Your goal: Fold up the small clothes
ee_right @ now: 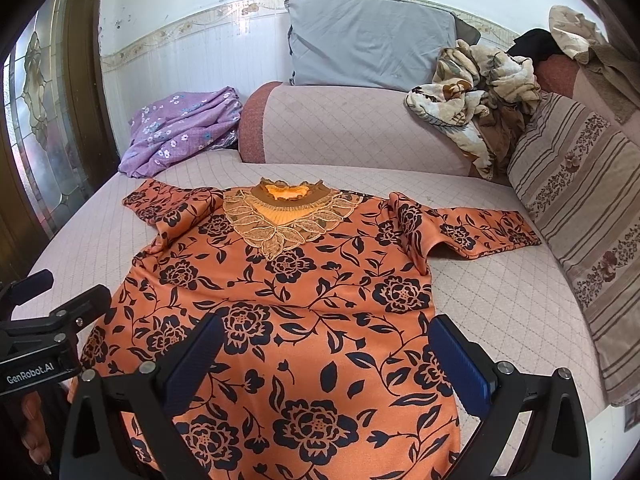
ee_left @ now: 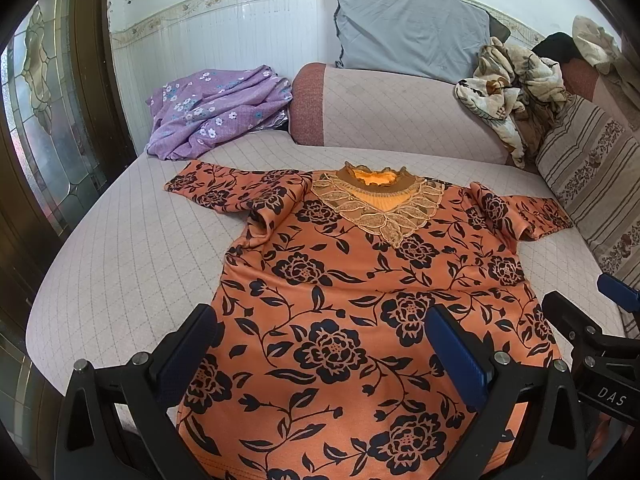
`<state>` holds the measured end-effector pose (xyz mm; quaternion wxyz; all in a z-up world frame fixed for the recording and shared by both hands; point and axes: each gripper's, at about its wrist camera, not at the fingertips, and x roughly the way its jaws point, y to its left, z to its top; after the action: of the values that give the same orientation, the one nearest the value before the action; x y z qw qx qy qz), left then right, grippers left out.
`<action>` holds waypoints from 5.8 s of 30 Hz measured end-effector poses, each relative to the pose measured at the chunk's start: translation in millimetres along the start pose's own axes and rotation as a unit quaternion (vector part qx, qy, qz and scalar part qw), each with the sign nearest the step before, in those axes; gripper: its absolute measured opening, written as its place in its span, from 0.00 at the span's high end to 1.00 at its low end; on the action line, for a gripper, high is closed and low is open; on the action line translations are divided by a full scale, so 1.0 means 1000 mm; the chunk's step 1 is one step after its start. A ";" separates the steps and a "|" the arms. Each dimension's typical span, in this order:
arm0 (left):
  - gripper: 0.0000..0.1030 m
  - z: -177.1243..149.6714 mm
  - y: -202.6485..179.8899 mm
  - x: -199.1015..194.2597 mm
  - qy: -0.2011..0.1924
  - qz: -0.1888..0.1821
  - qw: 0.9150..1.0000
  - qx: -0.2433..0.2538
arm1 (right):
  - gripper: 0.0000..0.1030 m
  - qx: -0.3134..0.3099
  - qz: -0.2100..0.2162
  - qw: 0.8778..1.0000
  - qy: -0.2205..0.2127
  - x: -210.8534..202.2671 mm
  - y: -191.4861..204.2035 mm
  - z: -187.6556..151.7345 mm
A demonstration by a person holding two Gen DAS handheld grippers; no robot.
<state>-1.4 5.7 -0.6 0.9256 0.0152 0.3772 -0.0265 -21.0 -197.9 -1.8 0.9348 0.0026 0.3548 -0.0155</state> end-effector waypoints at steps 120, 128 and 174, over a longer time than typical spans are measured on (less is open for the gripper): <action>0.00 0.002 0.280 0.203 0.077 0.172 0.936 -0.297 | 0.23 0.277 0.430 0.834 0.205 0.406 0.133 0.112; 0.00 0.003 0.282 0.202 0.070 0.170 0.931 -0.314 | 0.22 0.304 0.445 0.820 0.192 0.393 0.132 0.122; 0.96 0.222 0.281 0.198 -0.087 0.031 0.969 -0.229 | 0.23 0.175 0.462 0.867 0.061 0.330 0.039 0.033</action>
<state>311.8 268.1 21.7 0.9340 -0.1880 0.2905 0.0885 248.8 -168.0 -196.2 0.7959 0.3303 0.3612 0.3563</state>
